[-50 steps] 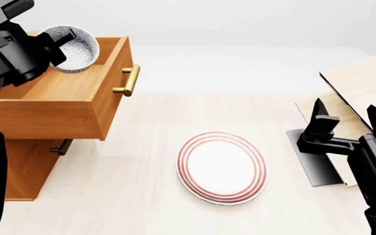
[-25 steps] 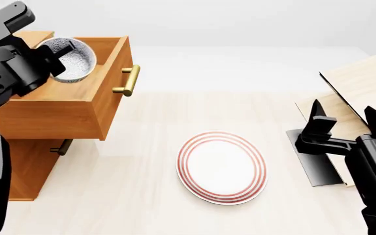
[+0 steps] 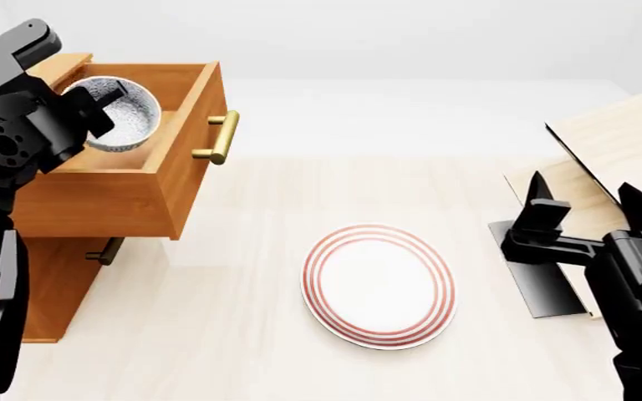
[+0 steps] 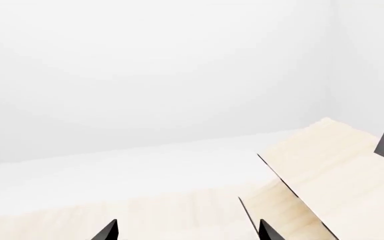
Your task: Open the top drawer of the cabinet and put the bowl in it.
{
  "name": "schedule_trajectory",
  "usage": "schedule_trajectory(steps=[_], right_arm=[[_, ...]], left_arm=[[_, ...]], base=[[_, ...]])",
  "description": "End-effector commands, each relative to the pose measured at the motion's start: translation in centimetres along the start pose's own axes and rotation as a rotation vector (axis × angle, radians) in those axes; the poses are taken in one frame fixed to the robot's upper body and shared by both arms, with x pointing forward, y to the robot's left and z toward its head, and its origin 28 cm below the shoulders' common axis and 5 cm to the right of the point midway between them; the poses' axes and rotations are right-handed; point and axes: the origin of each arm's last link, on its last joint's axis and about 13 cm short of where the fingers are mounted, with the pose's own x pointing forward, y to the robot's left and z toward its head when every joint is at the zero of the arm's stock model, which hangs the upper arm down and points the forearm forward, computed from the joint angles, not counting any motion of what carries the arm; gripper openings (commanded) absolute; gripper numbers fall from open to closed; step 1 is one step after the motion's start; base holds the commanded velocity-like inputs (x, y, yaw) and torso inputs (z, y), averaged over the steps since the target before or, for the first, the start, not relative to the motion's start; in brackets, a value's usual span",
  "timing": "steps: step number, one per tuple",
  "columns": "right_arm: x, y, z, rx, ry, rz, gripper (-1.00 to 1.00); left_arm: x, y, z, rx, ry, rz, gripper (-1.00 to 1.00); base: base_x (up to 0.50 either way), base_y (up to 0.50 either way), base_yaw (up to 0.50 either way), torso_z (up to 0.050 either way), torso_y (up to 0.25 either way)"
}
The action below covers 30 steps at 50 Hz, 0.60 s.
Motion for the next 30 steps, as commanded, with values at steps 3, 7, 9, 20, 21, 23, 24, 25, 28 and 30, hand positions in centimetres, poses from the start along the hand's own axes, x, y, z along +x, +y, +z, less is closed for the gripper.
schedule_trajectory(steps=[3, 7, 9, 20, 21, 23, 24, 25, 28, 30], right_arm=[[0.1, 0.1, -0.1, 0.000, 0.004, 0.000, 1.00], [0.1, 0.1, -0.1, 0.002, 0.004, 0.000, 1.00], [0.1, 0.1, -0.2, 0.000, 0.005, 0.001, 1.00], [0.1, 0.1, -0.2, 0.000, 0.004, 0.004, 1.00], [0.1, 0.1, -0.2, 0.000, 0.003, 0.003, 1.00], [0.1, 0.1, -0.1, 0.002, 0.001, 0.001, 1.00], [0.1, 0.1, -0.1, 0.002, 0.001, 0.001, 1.00], [0.1, 0.1, -0.1, 0.001, 0.002, 0.002, 1.00], [0.1, 0.1, 0.0, 0.000, 0.000, 0.003, 1.00], [0.1, 0.1, 0.0, 0.002, -0.001, 0.003, 1.00]], left_arm=[[0.1, -0.1, 0.5, -0.009, -0.024, -0.016, 1.00], [-0.1, -0.1, 0.7, -0.007, -0.033, -0.020, 1.00], [-0.2, -0.1, 0.9, -0.006, -0.038, -0.024, 1.00], [-1.9, -0.4, 2.8, -0.001, -0.094, -0.058, 1.00], [-2.1, -0.5, 3.1, 0.003, -0.104, -0.067, 1.00], [-2.7, -0.6, 3.6, 0.002, -0.121, -0.078, 1.00], [-3.0, -0.6, 3.9, 0.002, -0.130, -0.085, 1.00], [-3.3, -0.7, 4.1, 0.005, -0.140, -0.095, 1.00], [-4.4, -0.9, 4.8, 0.026, -0.178, -0.119, 1.00], [-5.1, -1.0, 5.1, 0.037, -0.200, -0.130, 1.00]], base=[[0.00, 0.00, 0.00, 0.000, 0.000], [0.00, 0.00, 0.00, 0.000, 0.000], [0.00, 0.00, 0.00, 0.000, 0.000], [0.00, 0.00, 0.00, 0.000, 0.000], [0.00, 0.00, 0.00, 0.000, 0.000], [0.00, 0.00, 0.00, 0.000, 0.000], [0.00, 0.00, 0.00, 0.000, 0.000], [0.00, 0.00, 0.00, 0.000, 0.000], [0.00, 0.00, 0.00, 0.000, 0.000], [0.00, 0.00, 0.00, 0.000, 0.000]])
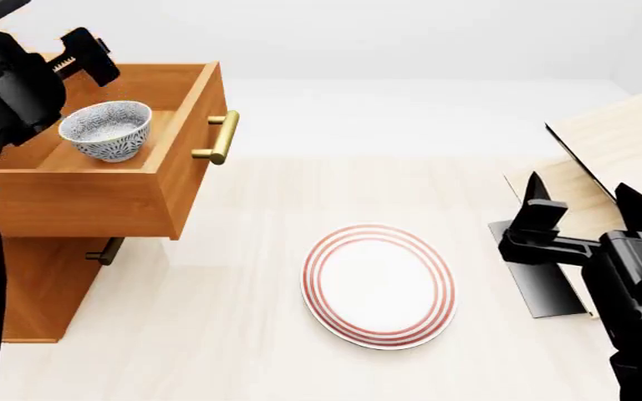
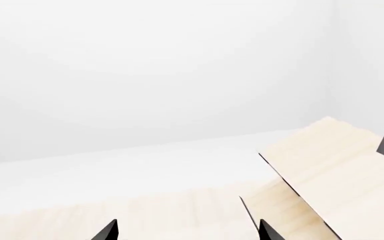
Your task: Open the top drawer of the cabinet and put the bowl in it.
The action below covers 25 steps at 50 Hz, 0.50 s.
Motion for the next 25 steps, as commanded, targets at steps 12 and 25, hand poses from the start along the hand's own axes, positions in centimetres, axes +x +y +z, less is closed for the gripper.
schedule_trajectory(steps=[12, 25], right_arm=[[-0.4, 0.1, 0.0, 0.003, -0.007, 0.004, 1.00], [-2.0, 0.2, 0.4, 0.001, -0.056, 0.008, 1.00]], left_arm=[[-8.2, -0.1, 2.4, 0.099, -0.208, -0.252, 1.00], [-15.8, 3.2, -1.3, 0.182, -0.302, -0.473, 1.00]], base=[[0.00, 0.00, 0.00, 0.000, 0.000], [0.00, 0.00, 0.00, 0.000, 0.000]])
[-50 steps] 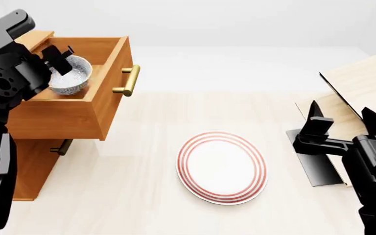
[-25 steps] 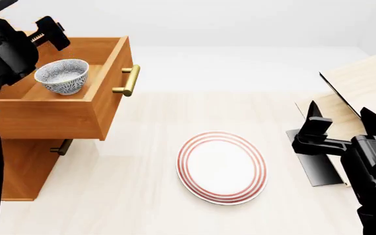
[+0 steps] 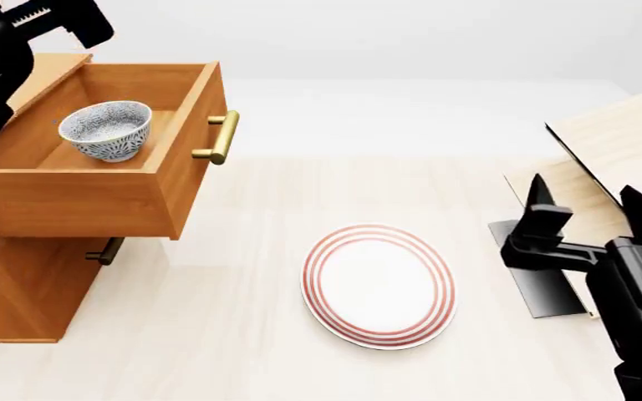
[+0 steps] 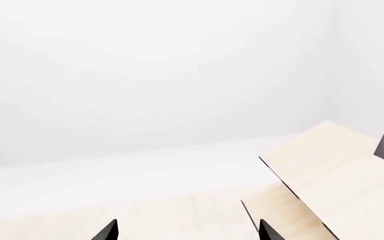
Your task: Open the top drawer of the cabinet and put the bowl in it.
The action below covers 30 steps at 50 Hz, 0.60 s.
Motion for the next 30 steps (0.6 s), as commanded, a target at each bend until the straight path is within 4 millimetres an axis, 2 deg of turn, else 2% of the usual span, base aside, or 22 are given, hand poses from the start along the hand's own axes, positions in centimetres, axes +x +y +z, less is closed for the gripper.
schedule_trajectory(steps=[1, 7, 12, 17, 30], right_arm=[[-1.3, 0.1, 0.5, -0.002, -0.044, 0.006, 1.00], [-2.4, 0.0, 1.7, -0.006, -0.095, 0.010, 1.00], [-3.1, -0.1, 2.6, -0.016, -0.132, 0.004, 1.00], [-3.8, 0.0, 4.0, -0.032, -0.179, 0.012, 1.00], [-5.0, 0.4, 6.8, -0.070, -0.271, 0.035, 1.00]], left_arm=[[-7.2, 0.4, -1.8, 0.105, -0.084, -0.173, 1.00], [-9.5, 1.1, -2.9, 0.183, -0.129, -0.215, 1.00], [-11.3, 1.6, -2.9, 0.247, -0.182, -0.264, 1.00], [-12.9, 1.7, -1.6, 0.276, -0.238, -0.315, 1.00], [-15.7, 1.6, 1.0, 0.319, -0.352, -0.402, 1.00]], base=[[0.00, 0.00, 0.00, 0.000, 0.000], [0.00, 0.00, 0.00, 0.000, 0.000], [0.00, 0.00, 0.00, 0.000, 0.000], [0.00, 0.00, 0.00, 0.000, 0.000], [0.00, 0.00, 0.00, 0.000, 0.000]])
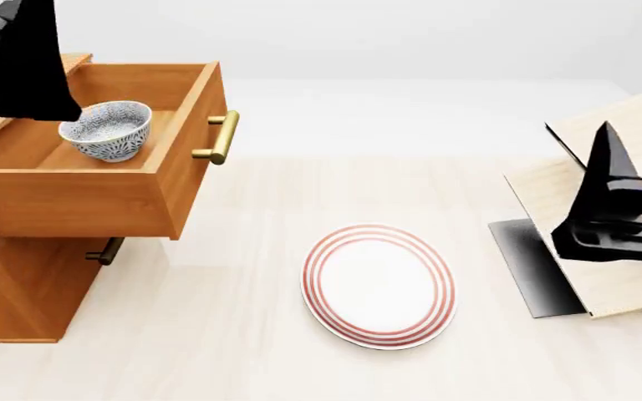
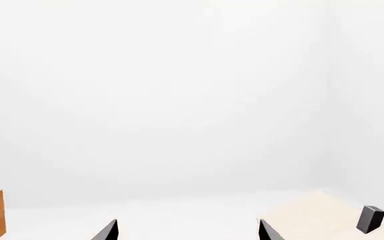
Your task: Open the top drawer of the cabinet and put the bowl in it.
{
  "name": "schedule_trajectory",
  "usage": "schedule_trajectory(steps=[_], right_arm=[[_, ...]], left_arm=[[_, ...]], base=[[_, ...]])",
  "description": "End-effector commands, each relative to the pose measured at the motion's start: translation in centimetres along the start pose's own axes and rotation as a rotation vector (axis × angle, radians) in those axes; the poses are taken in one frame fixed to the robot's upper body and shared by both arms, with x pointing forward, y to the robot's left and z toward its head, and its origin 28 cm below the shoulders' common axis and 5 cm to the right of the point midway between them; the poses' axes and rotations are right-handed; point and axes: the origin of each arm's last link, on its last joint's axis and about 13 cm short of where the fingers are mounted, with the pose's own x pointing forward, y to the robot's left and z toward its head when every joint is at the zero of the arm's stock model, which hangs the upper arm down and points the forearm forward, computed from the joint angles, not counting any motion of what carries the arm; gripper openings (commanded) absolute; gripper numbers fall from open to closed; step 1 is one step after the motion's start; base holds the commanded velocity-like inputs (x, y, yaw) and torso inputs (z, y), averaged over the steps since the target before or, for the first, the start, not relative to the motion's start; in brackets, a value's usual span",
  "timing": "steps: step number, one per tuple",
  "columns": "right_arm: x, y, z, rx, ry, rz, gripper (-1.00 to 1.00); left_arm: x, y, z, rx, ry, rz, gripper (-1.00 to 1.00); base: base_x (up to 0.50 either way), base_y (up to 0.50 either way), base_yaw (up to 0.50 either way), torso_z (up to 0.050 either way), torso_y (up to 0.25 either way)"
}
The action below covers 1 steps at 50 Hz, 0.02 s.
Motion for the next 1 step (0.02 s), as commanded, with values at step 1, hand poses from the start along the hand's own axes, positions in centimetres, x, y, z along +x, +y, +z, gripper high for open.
schedule_trajectory(steps=[1], right_arm=[[-0.72, 0.12, 2.32, -0.030, -0.073, 0.010, 1.00]], left_arm=[[-2.35, -0.34, 2.13, 0.086, -0.087, -0.066, 1.00]], base=[[0.00, 0.00, 0.00, 0.000, 0.000]])
